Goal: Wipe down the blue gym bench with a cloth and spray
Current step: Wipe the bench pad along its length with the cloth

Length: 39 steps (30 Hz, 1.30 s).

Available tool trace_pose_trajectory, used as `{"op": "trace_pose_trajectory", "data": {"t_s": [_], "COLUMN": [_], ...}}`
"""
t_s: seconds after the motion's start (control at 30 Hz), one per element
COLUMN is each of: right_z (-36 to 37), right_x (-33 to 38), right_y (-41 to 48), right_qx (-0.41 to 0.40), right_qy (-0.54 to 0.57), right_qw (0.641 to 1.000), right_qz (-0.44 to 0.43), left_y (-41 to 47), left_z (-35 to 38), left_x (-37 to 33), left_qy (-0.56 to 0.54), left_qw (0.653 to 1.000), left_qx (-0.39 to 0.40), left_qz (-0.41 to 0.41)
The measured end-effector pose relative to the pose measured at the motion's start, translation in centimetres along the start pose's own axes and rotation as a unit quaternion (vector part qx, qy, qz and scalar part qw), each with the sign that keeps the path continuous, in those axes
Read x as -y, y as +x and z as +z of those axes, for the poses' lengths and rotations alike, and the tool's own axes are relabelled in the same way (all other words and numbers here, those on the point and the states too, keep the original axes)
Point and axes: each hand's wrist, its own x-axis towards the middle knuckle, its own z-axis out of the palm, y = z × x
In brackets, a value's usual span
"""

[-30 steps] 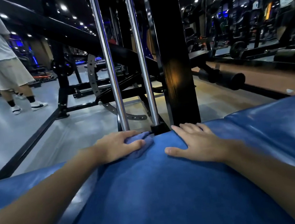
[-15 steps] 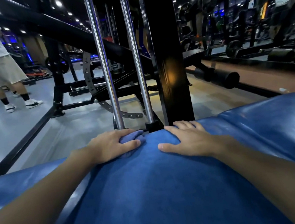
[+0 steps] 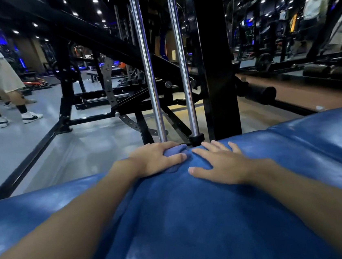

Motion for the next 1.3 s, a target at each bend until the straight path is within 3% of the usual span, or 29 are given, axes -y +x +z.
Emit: {"op": "trace_pose_trajectory", "data": {"t_s": [0.23,0.4,0.67,0.9,1.07,1.3], "right_z": [-0.3,1.9,1.7,0.4,2.0,3.1], "right_x": [4.6,10.1,10.3,12.0,17.2,17.3], "right_y": [0.1,0.1,0.0,-0.8,0.3,1.2], "right_qx": [-0.034,0.014,0.011,0.004,-0.017,-0.030], "right_qy": [0.007,0.007,0.040,0.043,0.061,0.010], "right_qw": [0.999,0.999,0.999,0.999,0.998,0.999], "right_qz": [-0.008,-0.028,0.007,0.030,-0.015,-0.027], "left_y": [-3.8,-6.9,-4.7,-8.1,-11.3,-8.9], "left_z": [-2.3,-4.1,-3.3,-5.1,-6.5,-5.7], "left_x": [5.6,8.9,7.1,11.9,16.3,12.9], "left_qy": [-0.028,-0.052,-0.031,-0.063,-0.054,-0.051], "left_qw": [0.999,0.998,0.998,0.996,0.998,0.998], "left_qx": [0.022,0.034,0.041,0.049,0.037,0.038], "left_qz": [0.012,0.003,0.023,0.027,0.010,0.025]}}
